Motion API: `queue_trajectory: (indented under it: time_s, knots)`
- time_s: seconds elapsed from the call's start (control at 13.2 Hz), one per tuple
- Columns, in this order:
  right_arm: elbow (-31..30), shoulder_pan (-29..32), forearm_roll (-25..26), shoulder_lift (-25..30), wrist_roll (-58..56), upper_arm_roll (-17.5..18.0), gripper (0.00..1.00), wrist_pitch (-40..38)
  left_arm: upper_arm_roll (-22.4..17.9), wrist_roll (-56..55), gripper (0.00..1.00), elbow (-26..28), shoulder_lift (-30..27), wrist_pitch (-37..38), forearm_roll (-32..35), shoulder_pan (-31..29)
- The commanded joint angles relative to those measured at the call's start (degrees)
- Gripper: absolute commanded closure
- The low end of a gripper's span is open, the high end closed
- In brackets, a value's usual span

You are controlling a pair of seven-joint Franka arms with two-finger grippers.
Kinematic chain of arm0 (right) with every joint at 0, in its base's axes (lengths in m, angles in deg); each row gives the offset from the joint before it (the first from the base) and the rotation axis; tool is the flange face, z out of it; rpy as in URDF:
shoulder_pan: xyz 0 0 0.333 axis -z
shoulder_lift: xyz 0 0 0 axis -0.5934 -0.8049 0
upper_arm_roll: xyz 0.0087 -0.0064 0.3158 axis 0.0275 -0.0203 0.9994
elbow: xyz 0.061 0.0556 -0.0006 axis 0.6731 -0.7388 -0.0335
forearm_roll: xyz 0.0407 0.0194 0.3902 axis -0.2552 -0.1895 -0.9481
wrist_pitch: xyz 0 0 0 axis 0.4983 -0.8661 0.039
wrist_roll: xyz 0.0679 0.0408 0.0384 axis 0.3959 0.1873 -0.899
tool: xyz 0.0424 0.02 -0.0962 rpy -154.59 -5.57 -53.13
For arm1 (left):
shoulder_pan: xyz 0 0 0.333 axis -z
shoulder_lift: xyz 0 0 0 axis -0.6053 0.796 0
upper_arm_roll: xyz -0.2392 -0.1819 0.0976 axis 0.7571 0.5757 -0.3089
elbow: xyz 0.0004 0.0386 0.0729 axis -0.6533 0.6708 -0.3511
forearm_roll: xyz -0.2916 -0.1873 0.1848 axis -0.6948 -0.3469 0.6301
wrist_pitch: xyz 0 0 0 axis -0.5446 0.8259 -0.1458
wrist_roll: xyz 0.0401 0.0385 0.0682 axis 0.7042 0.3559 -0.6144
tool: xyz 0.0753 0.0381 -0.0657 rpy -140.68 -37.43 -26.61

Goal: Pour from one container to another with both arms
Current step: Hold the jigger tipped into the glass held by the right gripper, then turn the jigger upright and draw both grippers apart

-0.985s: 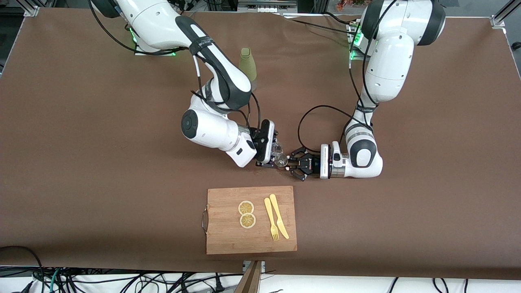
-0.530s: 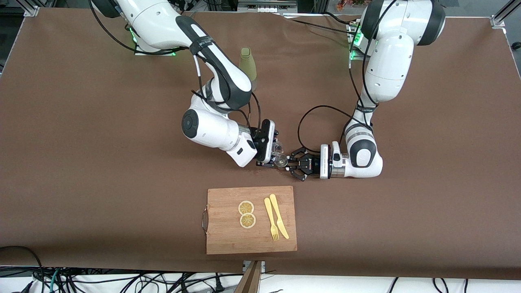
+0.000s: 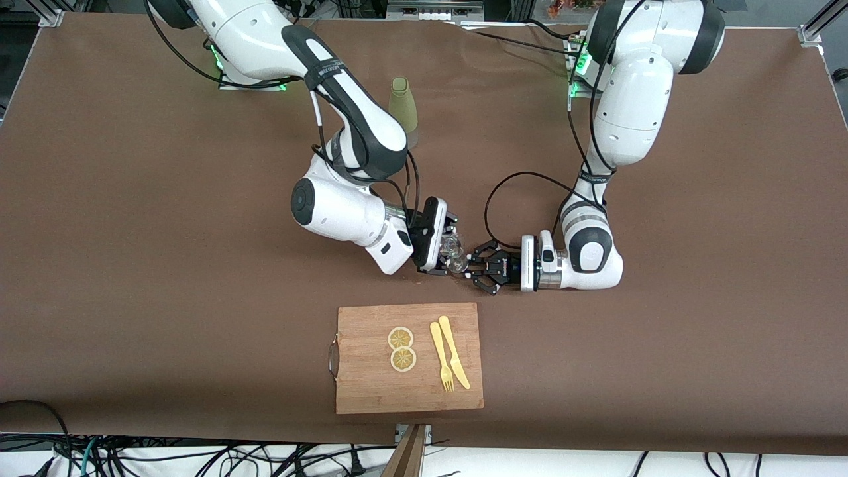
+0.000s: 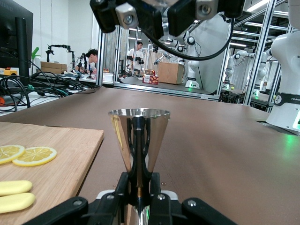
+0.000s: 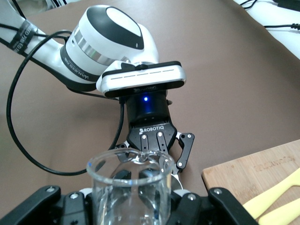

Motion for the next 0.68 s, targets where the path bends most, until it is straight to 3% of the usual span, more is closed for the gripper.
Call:
queue_trajectory:
  time_s: [0.0, 0.38, 0.61]
  knots:
    - [0.70, 0.23, -4.55, 0.59, -3.39, -0.01, 1.00, 0.08, 0.09, 1.01, 1.00, 0.93, -1.00, -1.35, -1.43, 0.47]
    - [-0.01, 2.51, -16.34, 2.61, -15.77, -0.27, 1.00, -1.06, -0.09, 1.98, 1.00, 1.19, -1.00, -0.47, -1.08, -0.40]
    - [-0.01, 6.90, -16.71, 2.88, -20.17, -0.27, 1.00, -9.29, -0.18, 2.33, 1.00, 1.28, -1.00, 2.59, -0.73, -2.95]
